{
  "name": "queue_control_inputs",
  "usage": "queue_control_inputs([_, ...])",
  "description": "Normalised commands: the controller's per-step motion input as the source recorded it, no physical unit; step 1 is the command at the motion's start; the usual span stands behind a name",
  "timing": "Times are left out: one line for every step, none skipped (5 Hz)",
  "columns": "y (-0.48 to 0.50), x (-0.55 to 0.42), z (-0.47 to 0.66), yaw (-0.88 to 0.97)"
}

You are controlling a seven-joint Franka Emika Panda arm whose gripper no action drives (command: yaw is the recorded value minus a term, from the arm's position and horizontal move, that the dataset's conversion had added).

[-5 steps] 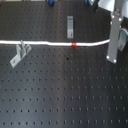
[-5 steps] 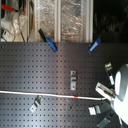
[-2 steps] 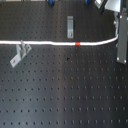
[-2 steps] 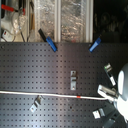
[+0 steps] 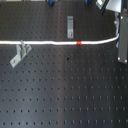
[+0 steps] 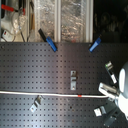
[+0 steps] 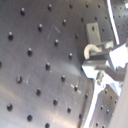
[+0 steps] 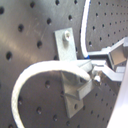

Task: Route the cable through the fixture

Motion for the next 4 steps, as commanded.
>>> queue_control_inputs([0.012,0.291,-0.13,0.0])
queue_control_inputs([0.149,0.279,-0.21,0.16])
queue_control_inputs([-0.051,0.15,-0.12,0.77])
queue_control_inputs([-0.108,0.04,-0.1,0.81])
